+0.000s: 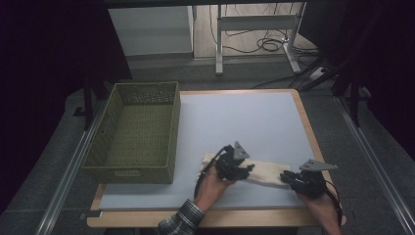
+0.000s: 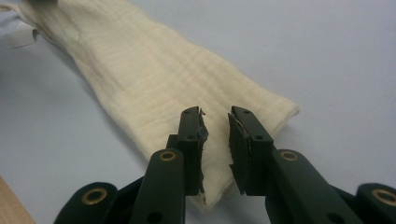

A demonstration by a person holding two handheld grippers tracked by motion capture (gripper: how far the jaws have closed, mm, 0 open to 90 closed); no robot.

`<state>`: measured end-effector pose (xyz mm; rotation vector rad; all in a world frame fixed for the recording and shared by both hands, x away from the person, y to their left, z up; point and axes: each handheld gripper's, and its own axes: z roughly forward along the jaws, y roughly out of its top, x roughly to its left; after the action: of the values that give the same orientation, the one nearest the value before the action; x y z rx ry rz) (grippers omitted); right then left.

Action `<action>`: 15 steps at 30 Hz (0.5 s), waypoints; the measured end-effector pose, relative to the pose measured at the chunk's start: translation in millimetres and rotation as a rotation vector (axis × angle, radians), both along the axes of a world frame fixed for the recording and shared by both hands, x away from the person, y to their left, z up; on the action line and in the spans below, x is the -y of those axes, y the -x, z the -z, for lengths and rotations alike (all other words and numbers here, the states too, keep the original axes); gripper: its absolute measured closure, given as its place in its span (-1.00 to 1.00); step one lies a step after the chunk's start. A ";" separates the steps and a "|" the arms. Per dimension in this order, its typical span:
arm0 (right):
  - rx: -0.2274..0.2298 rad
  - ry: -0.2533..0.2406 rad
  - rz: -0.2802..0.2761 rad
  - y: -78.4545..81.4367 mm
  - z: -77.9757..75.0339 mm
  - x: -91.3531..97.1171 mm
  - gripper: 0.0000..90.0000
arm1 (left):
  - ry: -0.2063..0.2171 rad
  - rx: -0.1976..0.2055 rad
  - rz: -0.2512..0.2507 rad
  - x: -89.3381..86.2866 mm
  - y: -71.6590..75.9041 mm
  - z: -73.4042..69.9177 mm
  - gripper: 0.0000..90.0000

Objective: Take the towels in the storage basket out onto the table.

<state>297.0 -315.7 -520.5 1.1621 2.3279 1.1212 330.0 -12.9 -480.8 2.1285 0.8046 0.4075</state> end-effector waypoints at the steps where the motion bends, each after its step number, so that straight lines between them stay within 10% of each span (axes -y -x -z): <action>1: 0.001 -0.003 0.000 0.3 0.4 0.5 0.65 | -0.002 -0.001 -0.024 -7.2 -3.8 0.0 0.13; 15: 0.014 -0.001 -0.008 0.7 1.8 1.7 0.58 | -0.065 -0.076 -0.236 -77.6 19.7 54.7 0.05</action>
<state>296.3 -317.4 -522.3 1.1428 2.3231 1.1302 310.3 64.7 -535.4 2.1255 1.1059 0.4833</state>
